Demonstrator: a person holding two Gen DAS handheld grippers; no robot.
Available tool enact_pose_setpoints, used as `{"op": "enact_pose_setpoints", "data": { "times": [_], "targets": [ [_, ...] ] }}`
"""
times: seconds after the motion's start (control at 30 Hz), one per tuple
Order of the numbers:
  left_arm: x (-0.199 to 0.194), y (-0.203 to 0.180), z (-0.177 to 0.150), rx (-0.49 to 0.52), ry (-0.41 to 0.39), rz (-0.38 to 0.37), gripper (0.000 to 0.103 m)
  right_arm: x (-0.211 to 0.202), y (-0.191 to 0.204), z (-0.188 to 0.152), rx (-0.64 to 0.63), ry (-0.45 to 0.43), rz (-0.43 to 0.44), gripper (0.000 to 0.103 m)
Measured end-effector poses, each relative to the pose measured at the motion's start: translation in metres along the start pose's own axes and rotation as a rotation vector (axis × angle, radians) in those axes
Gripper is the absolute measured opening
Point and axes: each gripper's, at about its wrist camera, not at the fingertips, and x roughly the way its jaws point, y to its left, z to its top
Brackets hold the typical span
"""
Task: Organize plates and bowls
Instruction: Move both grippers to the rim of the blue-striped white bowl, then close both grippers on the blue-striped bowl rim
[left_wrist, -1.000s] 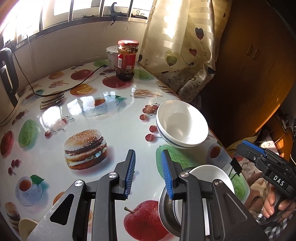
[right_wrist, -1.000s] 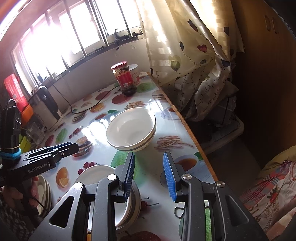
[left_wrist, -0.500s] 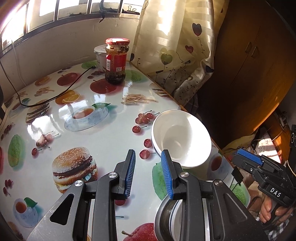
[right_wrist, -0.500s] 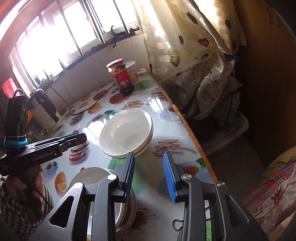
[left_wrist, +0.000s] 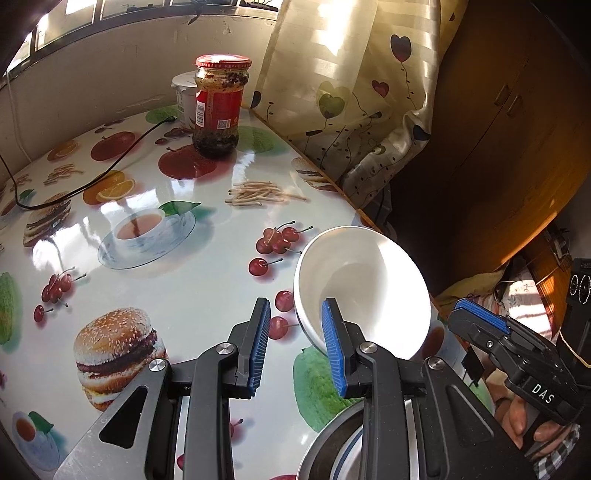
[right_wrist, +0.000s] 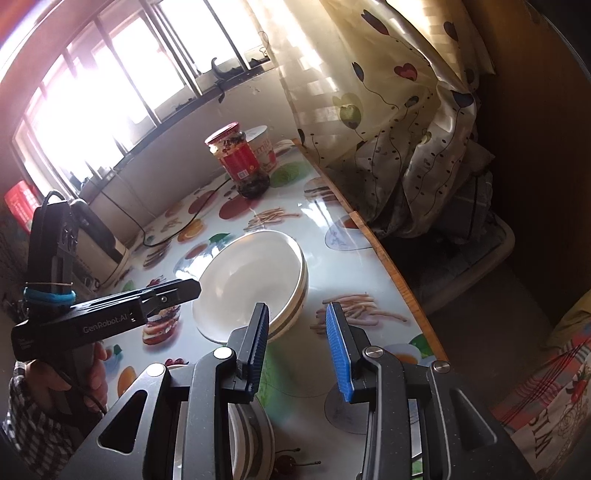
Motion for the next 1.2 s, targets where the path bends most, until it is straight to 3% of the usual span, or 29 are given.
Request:
{"op": "enact_pose_setpoints", "data": {
  "times": [0.47,0.63,0.87,1.2],
  "targets": [
    [0.014,0.005,0.0,-0.018,0.02,-0.029,0.027,0.026,-0.008,0.005,0.038,0.038,0.043,0.032],
    [0.014,0.005,0.0,-0.01,0.019,-0.034,0.026,0.029,-0.008,0.006,0.037,0.037,0.047,0.027],
    [0.014,0.0,-0.001,0.011,0.011,-0.037,0.014,0.03,-0.002,0.007,0.023,0.036,0.061,0.015],
    [0.015,0.001,-0.001,0.009,0.012,-0.034,0.014,0.03,-0.001,0.007,0.022,0.034,0.06,0.015]
  ]
}}
